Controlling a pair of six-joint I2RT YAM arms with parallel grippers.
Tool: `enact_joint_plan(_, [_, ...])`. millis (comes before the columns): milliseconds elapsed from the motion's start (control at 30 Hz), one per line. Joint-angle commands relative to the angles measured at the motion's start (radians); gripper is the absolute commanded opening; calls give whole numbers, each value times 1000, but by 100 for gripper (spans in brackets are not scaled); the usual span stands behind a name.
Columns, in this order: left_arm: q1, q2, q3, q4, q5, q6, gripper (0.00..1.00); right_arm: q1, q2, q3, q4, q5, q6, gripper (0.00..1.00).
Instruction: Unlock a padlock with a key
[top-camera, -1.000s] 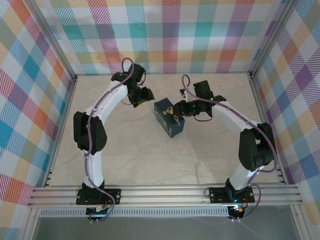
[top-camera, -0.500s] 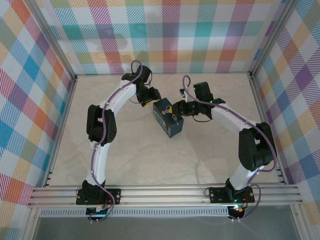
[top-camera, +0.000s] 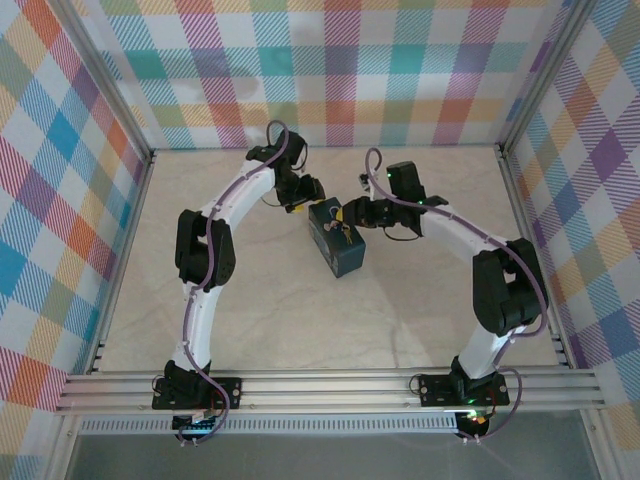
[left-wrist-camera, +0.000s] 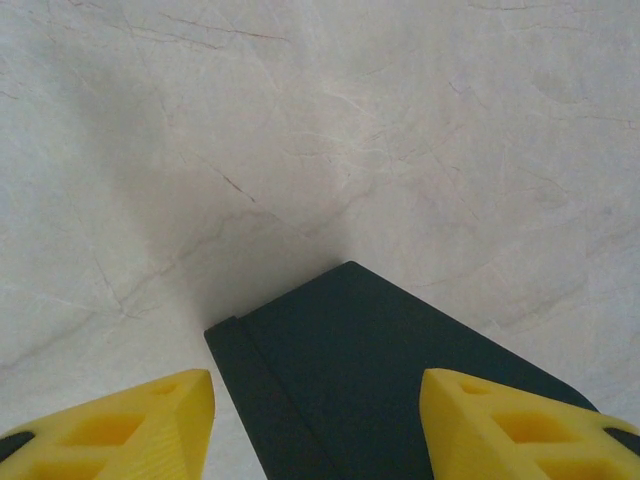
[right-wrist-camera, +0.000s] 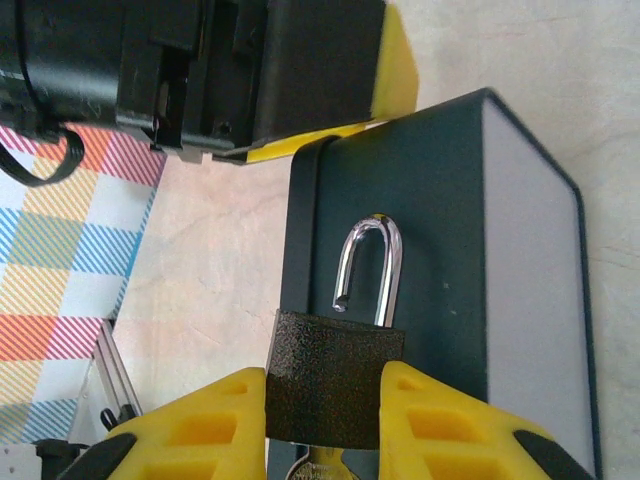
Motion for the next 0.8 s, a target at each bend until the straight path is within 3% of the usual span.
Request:
enact_joint_plan(0, [16, -65, 42, -41, 16, -9, 57, -42, -78, 17, 7, -37, 41, 24])
enact_joint_plan(167, [28, -108, 34, -28, 33, -46, 59, -109, -155, -85, -9, 70, 70, 26])
enact_joint_plan(300, [32, -158, 2, -40, -15, -48, 59, -176, -183, -167, -70, 152, 63, 28])
enact_joint_plan(667, [40, -354, -225, -15, -110, -29, 59, -234, -119, -338, -53, 426, 99, 32])
enact_joint_plan(767, [41, -382, -255, -15, -113, -26, 59, -234, -92, -327, -94, 464, 69, 43])
